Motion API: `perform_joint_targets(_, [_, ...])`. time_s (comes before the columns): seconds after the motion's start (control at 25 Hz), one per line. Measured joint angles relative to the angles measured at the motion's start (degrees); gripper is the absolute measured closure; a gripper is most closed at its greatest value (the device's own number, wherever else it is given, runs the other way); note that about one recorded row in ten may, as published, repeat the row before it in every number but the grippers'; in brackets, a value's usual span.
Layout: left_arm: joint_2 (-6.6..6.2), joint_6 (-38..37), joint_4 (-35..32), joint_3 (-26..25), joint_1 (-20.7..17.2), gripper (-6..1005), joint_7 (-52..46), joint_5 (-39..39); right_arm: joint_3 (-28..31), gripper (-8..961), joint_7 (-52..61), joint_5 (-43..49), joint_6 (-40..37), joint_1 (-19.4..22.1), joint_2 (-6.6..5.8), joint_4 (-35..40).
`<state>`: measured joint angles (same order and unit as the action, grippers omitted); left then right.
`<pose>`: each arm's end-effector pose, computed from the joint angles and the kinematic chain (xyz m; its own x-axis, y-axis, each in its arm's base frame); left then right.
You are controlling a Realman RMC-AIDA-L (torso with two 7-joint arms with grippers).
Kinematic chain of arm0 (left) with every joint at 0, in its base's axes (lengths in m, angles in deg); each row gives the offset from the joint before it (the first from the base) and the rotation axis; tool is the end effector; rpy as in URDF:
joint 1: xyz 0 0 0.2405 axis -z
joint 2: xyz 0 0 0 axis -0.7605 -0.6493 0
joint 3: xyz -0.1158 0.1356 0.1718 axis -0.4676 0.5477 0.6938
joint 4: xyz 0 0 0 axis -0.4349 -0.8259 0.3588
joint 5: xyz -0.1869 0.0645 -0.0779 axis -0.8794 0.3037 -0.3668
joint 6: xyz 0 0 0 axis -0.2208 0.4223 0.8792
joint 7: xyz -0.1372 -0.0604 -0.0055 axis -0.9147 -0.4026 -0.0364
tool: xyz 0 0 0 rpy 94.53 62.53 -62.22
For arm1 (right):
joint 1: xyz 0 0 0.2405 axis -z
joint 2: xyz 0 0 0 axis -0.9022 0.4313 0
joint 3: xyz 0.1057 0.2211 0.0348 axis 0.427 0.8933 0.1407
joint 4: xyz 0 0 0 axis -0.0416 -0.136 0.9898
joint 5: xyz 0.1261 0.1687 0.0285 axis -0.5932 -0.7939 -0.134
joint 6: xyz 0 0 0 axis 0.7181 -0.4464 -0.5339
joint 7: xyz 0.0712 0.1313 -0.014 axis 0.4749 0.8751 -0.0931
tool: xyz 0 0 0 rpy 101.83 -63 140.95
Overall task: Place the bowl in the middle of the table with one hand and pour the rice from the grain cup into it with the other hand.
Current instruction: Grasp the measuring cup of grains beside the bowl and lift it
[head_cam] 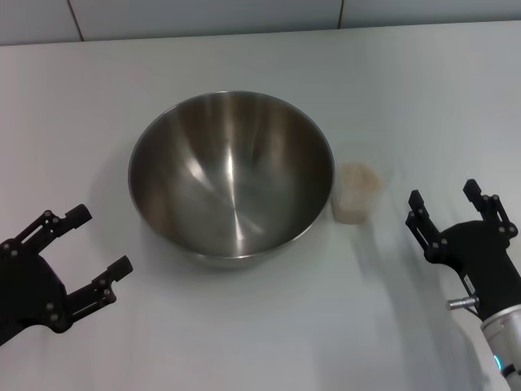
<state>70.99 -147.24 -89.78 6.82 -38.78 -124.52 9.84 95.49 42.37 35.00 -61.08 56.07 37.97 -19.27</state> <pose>-0.3228 0.2068 -0.0003 0.7122 -0.0250 0.7016 0.3970 -0.8098 -0.4319 0.3079 0.2073 -0.0887 0.7328 -0.0651 -0.6773 -0.6787 -0.1398 -0.7209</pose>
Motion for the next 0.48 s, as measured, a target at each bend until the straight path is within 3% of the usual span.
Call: perform_joint_targets(0.48, [0.46,-0.06,0.0,-2.0,0.37,158,-0.51,-0.06,0.63,249,2.83,-0.07,3.47,-4.59,-0.02,3.31])
